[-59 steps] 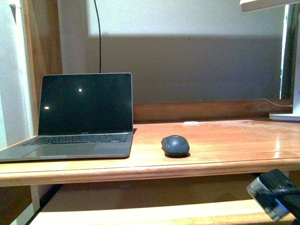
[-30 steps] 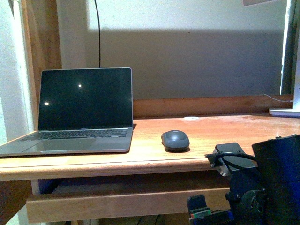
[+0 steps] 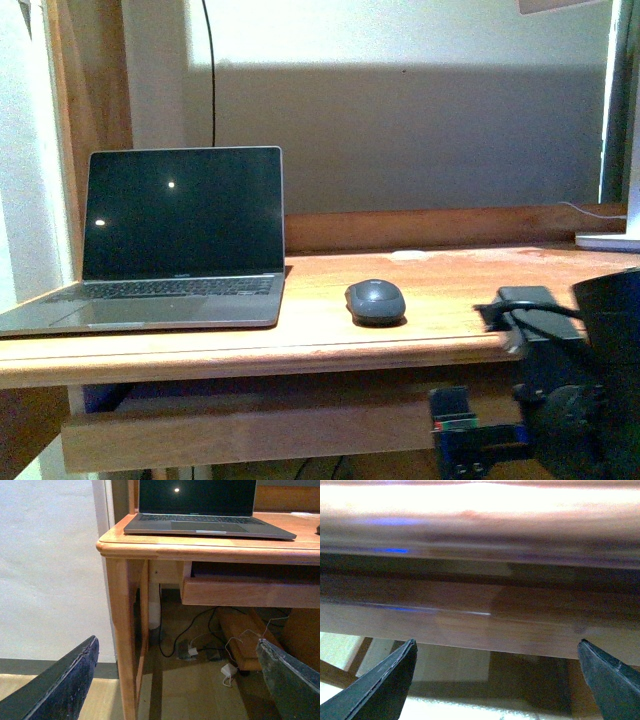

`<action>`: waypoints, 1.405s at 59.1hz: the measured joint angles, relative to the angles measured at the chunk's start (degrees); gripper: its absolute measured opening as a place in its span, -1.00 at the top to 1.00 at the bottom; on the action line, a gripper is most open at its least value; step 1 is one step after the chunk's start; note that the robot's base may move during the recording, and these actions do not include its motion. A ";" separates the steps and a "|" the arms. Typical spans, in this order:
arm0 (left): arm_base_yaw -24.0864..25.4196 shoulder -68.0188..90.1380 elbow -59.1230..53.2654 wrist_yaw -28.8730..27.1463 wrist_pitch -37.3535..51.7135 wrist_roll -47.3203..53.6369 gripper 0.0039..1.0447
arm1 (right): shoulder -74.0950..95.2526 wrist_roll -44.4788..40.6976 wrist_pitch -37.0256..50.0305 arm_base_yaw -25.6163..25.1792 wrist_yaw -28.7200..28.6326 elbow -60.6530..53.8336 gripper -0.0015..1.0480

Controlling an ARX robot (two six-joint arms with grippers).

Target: Place mouse

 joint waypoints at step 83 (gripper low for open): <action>0.00 -0.02 0.00 0.09 0.00 0.00 -0.86 | -98.53 -3.65 -33.46 -12.92 4.66 -45.90 0.94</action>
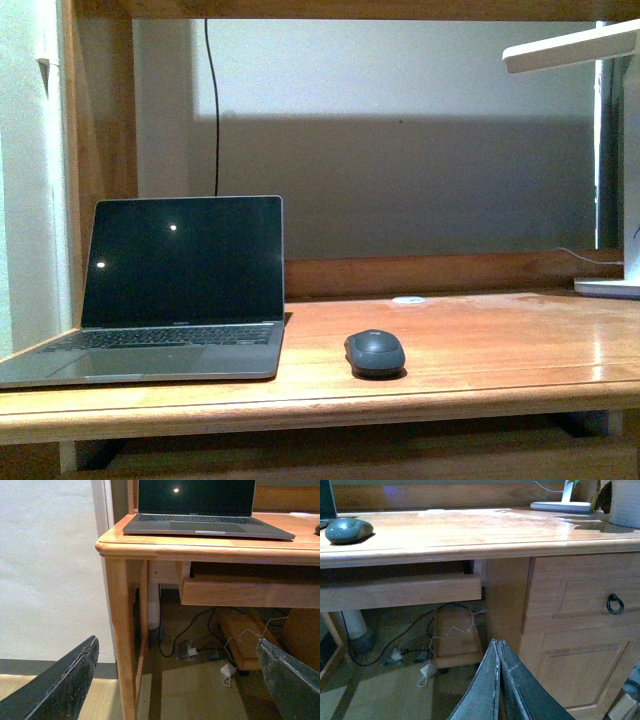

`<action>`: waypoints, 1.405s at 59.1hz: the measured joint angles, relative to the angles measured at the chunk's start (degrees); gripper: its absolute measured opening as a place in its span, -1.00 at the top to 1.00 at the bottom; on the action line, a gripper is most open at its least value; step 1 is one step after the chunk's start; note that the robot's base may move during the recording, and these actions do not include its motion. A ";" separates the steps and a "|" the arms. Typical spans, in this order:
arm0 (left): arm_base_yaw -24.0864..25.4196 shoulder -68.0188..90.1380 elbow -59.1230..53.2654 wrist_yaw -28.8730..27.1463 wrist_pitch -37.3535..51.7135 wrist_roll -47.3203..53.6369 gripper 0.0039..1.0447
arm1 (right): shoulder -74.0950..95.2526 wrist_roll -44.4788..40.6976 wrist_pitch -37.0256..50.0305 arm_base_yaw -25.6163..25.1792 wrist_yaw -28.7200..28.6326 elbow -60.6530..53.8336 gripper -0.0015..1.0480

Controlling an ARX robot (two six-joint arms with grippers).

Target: Place mouse

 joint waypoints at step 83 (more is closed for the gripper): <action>0.00 0.02 0.00 0.00 0.00 0.00 -0.86 | -3.17 -0.15 -0.70 -9.73 -9.18 -1.95 -0.86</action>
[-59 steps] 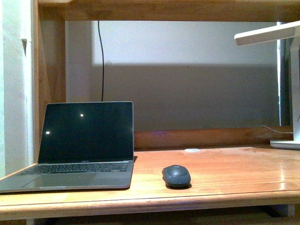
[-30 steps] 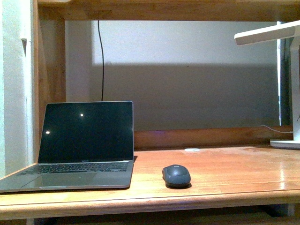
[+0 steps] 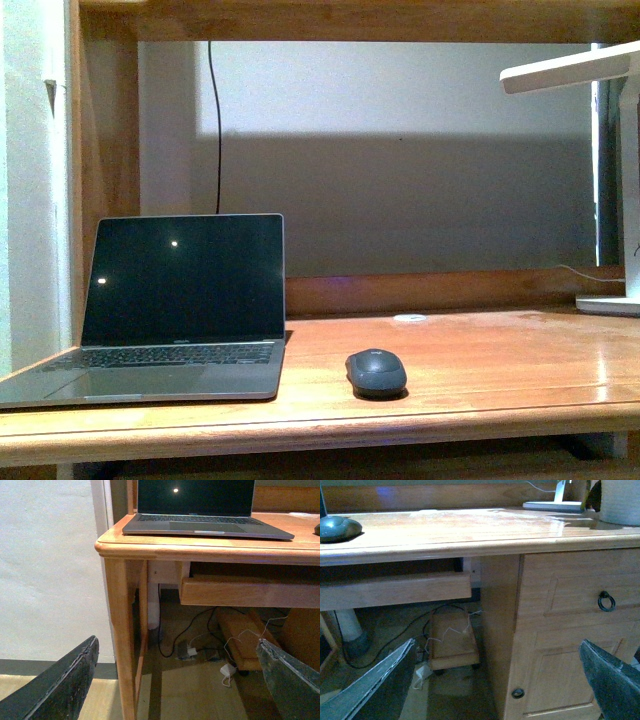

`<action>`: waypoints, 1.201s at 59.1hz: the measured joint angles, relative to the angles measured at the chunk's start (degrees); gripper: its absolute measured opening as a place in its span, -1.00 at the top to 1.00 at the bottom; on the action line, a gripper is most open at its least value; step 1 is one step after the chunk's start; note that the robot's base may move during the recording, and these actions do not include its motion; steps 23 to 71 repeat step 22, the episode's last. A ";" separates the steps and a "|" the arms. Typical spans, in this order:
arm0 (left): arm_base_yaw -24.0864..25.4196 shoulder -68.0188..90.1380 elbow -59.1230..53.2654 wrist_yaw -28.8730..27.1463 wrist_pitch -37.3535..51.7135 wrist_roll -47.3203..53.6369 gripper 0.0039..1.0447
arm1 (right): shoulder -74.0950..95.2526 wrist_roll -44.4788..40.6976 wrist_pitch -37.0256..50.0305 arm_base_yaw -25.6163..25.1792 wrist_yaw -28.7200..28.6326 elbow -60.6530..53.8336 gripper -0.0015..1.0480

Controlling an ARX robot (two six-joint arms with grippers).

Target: Place mouse

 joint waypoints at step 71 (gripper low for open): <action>0.00 0.00 0.00 0.00 0.00 0.00 -0.86 | 0.00 0.02 0.00 0.00 0.00 0.00 -0.86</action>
